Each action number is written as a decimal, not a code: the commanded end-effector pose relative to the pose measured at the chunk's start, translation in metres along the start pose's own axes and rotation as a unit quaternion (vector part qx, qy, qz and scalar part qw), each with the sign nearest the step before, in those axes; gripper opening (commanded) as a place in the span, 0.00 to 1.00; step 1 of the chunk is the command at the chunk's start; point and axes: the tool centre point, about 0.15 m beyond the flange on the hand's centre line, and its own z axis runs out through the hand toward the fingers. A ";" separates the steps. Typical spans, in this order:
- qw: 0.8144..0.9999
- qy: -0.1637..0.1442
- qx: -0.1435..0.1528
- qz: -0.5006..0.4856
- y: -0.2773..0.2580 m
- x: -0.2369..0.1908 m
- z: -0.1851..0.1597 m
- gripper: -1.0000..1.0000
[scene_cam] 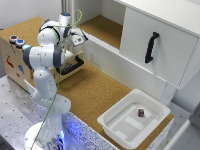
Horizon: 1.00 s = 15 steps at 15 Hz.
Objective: Place the grasped yellow object in the drawer
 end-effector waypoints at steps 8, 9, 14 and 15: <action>0.934 0.010 -0.073 0.349 -0.035 -0.129 -0.123 1.00; 0.917 0.022 -0.076 0.391 -0.038 -0.156 -0.120 1.00; 0.850 0.016 -0.094 0.518 -0.053 -0.275 -0.103 1.00; 0.850 0.016 -0.094 0.518 -0.053 -0.275 -0.103 1.00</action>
